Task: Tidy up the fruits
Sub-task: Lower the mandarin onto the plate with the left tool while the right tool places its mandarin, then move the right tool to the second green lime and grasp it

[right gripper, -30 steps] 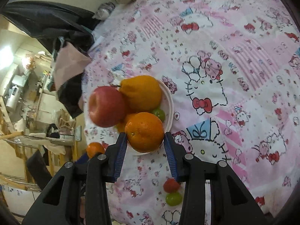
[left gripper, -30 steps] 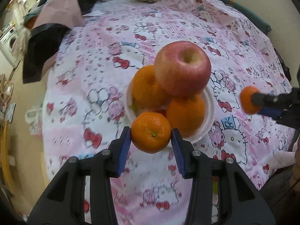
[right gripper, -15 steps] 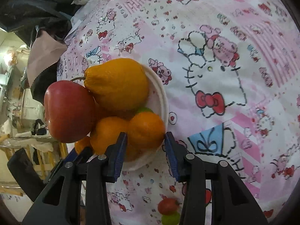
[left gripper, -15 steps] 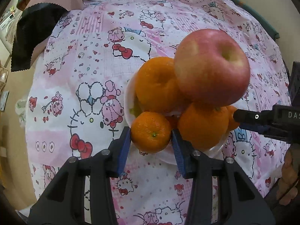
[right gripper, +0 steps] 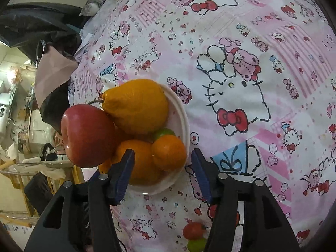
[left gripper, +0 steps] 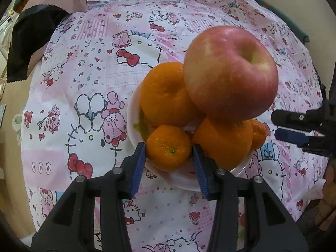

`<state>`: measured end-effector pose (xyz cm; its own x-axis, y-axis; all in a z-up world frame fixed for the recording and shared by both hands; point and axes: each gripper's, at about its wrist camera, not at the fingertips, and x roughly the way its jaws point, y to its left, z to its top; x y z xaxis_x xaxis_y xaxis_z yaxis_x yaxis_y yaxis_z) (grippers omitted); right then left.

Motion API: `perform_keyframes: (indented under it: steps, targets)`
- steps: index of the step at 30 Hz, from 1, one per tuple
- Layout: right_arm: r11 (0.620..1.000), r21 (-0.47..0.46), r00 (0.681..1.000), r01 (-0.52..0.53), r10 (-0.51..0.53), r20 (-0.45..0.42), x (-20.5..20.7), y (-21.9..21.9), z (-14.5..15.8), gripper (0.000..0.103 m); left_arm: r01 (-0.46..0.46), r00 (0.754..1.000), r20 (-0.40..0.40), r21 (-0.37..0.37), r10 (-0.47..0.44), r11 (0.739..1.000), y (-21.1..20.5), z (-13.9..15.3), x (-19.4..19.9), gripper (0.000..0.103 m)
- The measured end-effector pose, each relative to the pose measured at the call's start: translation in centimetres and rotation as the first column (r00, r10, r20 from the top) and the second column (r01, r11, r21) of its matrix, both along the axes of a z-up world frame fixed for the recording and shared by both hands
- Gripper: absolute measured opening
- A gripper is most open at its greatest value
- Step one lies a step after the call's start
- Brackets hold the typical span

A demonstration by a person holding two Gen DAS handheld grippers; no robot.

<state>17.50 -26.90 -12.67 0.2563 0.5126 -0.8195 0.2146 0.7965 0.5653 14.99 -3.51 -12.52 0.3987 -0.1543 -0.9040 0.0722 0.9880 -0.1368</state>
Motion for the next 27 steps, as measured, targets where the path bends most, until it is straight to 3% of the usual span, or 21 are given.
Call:
perform_keyframes:
  steps: [3,5,7,17,23,27]
  targets:
    - [1.0,0.001,1.0,0.003,-0.003,0.004,0.0,-0.1,0.1,0.059,0.0,1.0,-0.003,0.003,0.0,1.0,0.0,0.1,0.0,0.05]
    - [1.0,0.001,1.0,0.006,-0.006,0.007,0.0,-0.2,0.2,0.059,-0.009,1.0,0.002,-0.001,0.009,1.0,0.2,0.4,-0.2,0.067]
    - [1.0,0.003,1.0,0.01,-0.01,0.009,-0.1,-0.4,0.3,0.059,-0.023,1.0,0.02,-0.001,0.023,1.0,0.5,0.8,-0.5,0.073]
    - [0.999,0.016,0.999,0.044,-0.044,0.029,-1.2,-1.9,1.6,0.059,-0.033,0.999,0.043,0.005,0.033,0.999,1.0,2.7,-2.7,0.075]
    - [0.999,0.011,0.998,0.038,-0.038,0.056,-2.8,-2.3,3.0,0.059,-0.023,0.99,0.138,0.018,0.02,1.0,0.8,5.5,-4.5,0.075]
    - [0.999,0.007,0.997,0.033,-0.033,0.069,-3.8,-2.4,3.8,0.059,-0.026,0.988,0.153,0.005,0.024,1.0,0.6,6.4,-5.5,0.075]
